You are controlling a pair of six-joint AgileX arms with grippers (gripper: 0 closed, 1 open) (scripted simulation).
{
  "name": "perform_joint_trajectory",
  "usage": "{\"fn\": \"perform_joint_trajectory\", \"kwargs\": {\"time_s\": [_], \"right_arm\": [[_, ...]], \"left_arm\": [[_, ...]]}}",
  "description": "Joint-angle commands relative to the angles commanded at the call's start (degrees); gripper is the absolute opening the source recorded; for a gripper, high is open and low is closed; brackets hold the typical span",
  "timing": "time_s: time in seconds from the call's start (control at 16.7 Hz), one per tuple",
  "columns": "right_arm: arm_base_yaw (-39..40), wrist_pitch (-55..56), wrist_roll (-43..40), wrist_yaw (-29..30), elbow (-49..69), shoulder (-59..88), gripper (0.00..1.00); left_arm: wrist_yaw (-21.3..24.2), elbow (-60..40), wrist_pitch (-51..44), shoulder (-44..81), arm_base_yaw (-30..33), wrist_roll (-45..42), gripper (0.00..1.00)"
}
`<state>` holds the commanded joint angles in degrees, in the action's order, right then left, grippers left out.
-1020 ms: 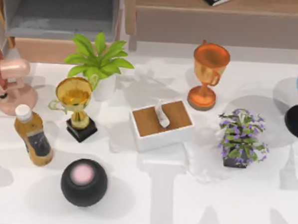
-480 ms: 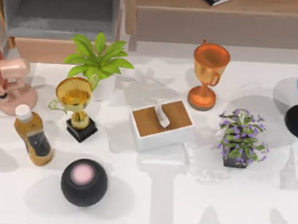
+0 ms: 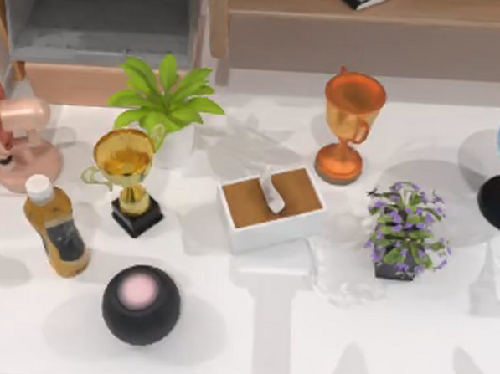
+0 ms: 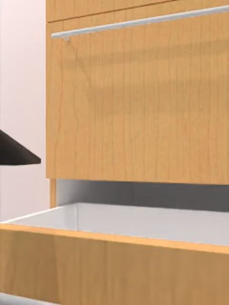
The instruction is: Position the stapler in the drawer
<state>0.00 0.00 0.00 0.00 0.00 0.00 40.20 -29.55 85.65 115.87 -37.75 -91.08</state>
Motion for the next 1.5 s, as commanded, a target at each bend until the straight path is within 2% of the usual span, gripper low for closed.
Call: {"fn": "perform_joint_trajectory", "kwargs": {"time_s": [0.36, 0.42, 1.02, 1.5], "right_arm": [[0.00, 0.00, 0.00, 0.00, 0.00, 0.00, 1.00], [0.00, 0.00, 0.00, 0.00, 0.00, 0.00, 1.00], [0.00, 0.00, 0.00, 0.00, 0.00, 0.00, 1.00], [0.00, 0.00, 0.00, 0.00, 0.00, 0.00, 1.00]], "left_arm": [[0.00, 0.00, 0.00, 0.00, 0.00, 0.00, 0.02], [0.00, 0.00, 0.00, 0.00, 0.00, 0.00, 0.00], [-0.47, -0.93, -1.07, 1.06, 0.51, 0.14, 0.00], [-6.90, -12.49, -7.60, 5.79, 6.83, 0.50, 0.00]]}}
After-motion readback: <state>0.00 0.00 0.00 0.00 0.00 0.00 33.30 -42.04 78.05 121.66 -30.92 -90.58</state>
